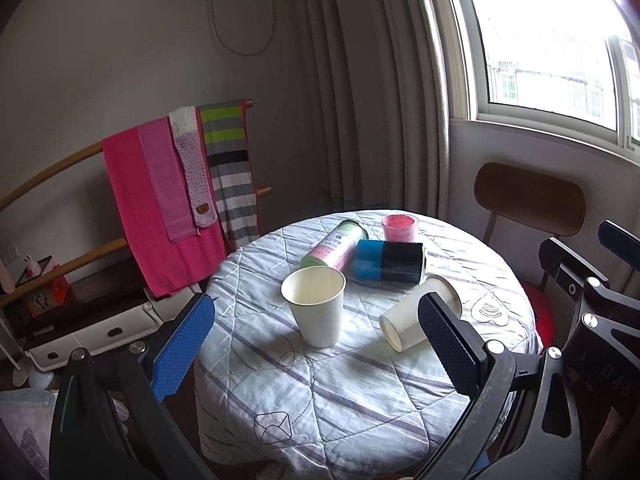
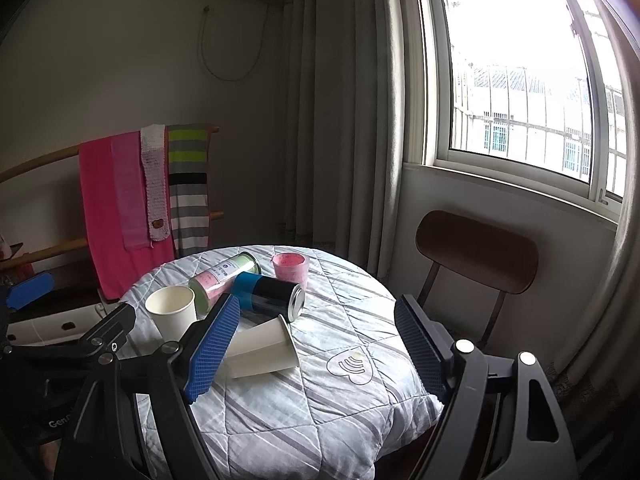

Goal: Flip cup upright

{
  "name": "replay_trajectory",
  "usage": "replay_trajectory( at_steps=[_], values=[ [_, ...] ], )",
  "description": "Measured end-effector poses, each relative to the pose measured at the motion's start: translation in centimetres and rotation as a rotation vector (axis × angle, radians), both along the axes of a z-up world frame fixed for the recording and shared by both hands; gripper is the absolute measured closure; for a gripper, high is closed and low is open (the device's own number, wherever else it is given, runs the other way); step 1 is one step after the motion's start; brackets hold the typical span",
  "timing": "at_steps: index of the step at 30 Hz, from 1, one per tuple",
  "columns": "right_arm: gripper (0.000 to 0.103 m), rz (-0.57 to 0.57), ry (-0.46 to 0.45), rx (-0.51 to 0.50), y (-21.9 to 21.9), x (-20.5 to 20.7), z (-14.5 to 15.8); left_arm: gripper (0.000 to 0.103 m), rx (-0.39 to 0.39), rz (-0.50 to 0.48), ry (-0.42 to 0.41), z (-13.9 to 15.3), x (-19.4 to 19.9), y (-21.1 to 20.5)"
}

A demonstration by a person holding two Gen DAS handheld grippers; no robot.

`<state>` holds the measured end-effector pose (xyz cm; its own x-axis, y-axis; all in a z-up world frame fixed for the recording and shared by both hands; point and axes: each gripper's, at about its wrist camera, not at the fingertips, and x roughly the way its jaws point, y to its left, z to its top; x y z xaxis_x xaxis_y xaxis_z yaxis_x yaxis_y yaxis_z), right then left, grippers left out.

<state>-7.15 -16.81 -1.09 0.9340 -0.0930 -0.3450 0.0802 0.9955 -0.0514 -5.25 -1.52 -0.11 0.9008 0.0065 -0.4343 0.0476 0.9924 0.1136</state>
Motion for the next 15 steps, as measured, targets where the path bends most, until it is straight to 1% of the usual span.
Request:
replay_trajectory(
  at_steps=[8,15],
  values=[
    [0.022,0.008,0.01,0.01,-0.08,0.33,0.08,0.0,0.0,-0.024,0.026,-0.4,0.43,-0.06],
    [0.022,0.018,0.017,-0.015,0.73,0.52,-0.03,0.0,-0.001,-0.033,0.044,-0.78,0.64,0.01]
  ],
)
